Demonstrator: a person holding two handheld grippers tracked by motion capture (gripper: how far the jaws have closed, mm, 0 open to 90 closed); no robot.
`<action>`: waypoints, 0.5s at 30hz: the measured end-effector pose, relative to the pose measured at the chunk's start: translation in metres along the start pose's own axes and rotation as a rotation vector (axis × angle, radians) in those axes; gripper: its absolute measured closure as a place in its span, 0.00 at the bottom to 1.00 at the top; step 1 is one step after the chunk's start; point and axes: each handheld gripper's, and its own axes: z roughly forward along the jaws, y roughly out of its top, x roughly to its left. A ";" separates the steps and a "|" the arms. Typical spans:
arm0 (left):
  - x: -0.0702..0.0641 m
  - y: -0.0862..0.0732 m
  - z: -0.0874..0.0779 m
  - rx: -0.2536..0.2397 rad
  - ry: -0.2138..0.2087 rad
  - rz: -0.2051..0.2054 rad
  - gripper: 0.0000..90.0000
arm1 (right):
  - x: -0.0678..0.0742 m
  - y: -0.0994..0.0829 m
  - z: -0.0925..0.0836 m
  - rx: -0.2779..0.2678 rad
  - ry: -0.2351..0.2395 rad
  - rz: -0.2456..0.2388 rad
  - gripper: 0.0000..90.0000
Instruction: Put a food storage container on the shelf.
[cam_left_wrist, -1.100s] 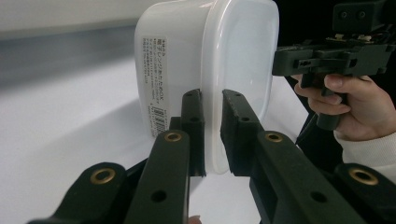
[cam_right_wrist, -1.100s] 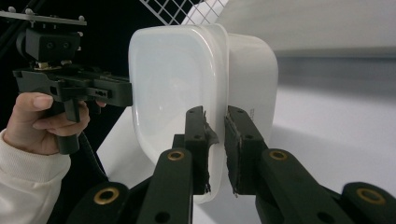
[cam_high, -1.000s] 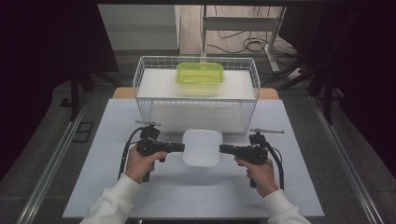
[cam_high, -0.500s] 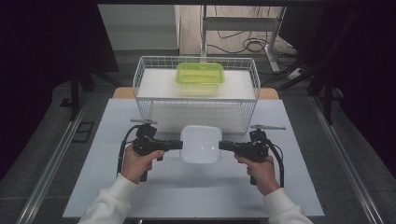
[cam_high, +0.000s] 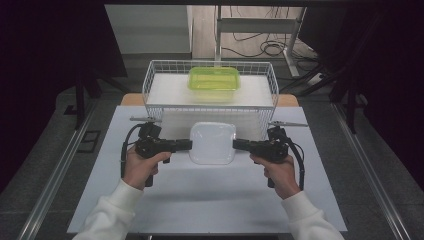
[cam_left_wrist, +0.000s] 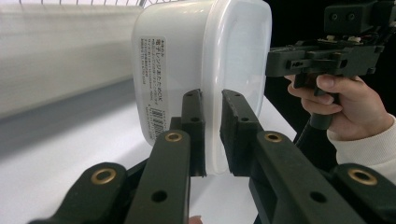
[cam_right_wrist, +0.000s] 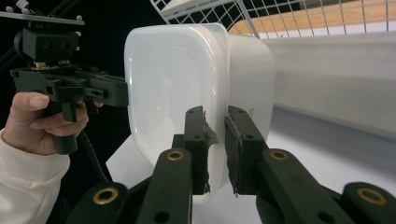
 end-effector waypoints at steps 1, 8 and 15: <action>0.000 0.002 -0.001 -0.002 -0.002 0.000 0.89 | 0.001 0.001 0.000 0.000 0.001 -0.001 0.88; -0.003 0.009 -0.003 -0.010 -0.001 0.008 0.89 | 0.007 0.011 -0.005 -0.010 -0.001 -0.021 0.88; -0.005 0.014 -0.004 -0.013 0.002 0.014 0.89 | 0.009 0.015 -0.007 -0.019 -0.002 -0.034 0.88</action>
